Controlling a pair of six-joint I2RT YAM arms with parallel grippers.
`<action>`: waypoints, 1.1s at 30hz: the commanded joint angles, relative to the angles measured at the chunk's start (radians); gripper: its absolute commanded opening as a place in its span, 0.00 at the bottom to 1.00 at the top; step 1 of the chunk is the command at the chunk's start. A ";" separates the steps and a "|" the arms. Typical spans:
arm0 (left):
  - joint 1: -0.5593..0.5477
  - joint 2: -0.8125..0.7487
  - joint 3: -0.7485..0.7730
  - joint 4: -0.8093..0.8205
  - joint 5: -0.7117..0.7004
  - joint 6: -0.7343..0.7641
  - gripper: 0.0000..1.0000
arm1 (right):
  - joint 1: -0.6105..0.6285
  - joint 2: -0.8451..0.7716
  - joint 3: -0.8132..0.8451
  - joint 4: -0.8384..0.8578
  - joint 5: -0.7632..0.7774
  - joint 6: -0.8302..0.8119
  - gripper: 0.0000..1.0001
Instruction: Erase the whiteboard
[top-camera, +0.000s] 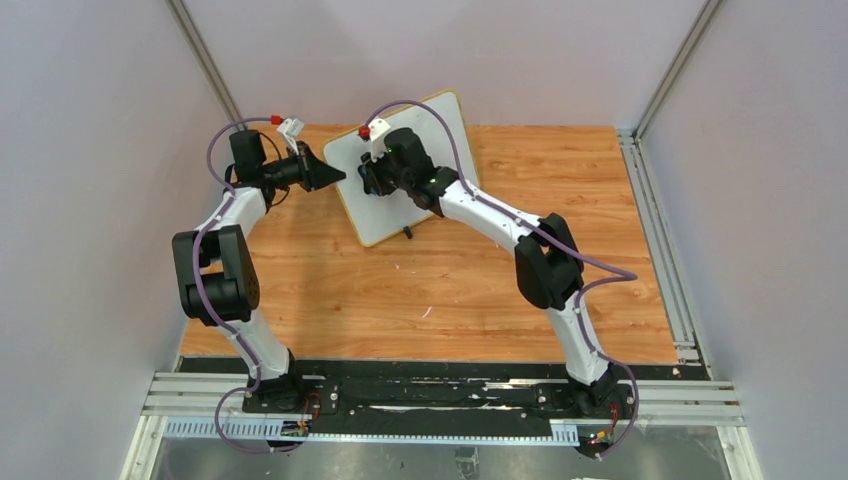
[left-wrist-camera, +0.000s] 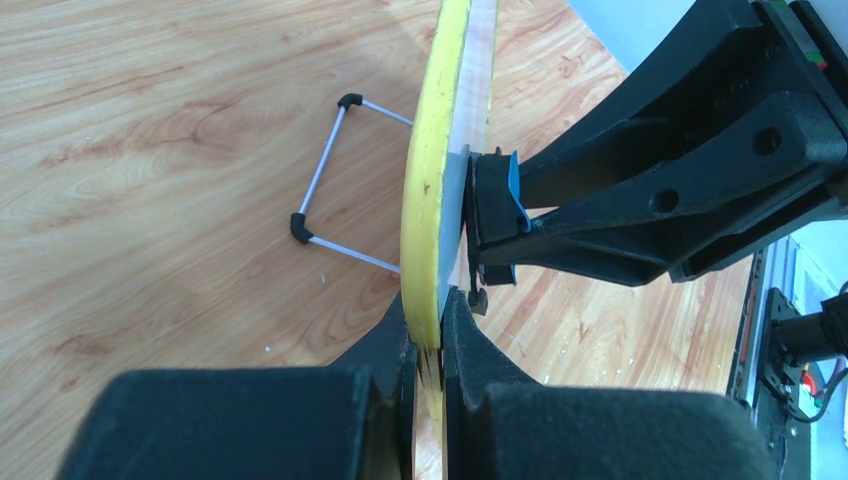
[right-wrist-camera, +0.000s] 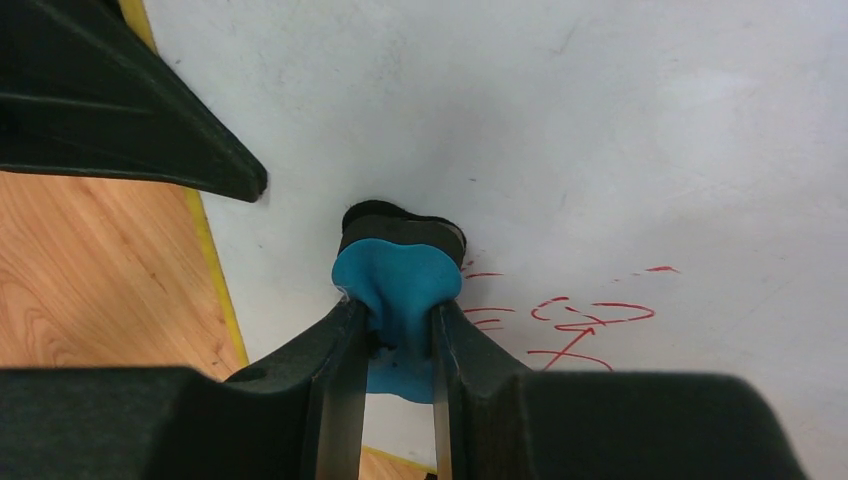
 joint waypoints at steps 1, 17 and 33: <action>-0.010 0.028 -0.041 -0.082 -0.178 0.215 0.00 | -0.068 0.008 -0.003 -0.016 0.064 -0.038 0.00; -0.011 0.026 -0.043 -0.081 -0.184 0.216 0.00 | -0.188 -0.019 -0.027 -0.026 0.066 -0.036 0.01; -0.014 0.025 -0.037 -0.085 -0.184 0.216 0.00 | 0.008 0.028 -0.024 0.007 0.073 -0.021 0.00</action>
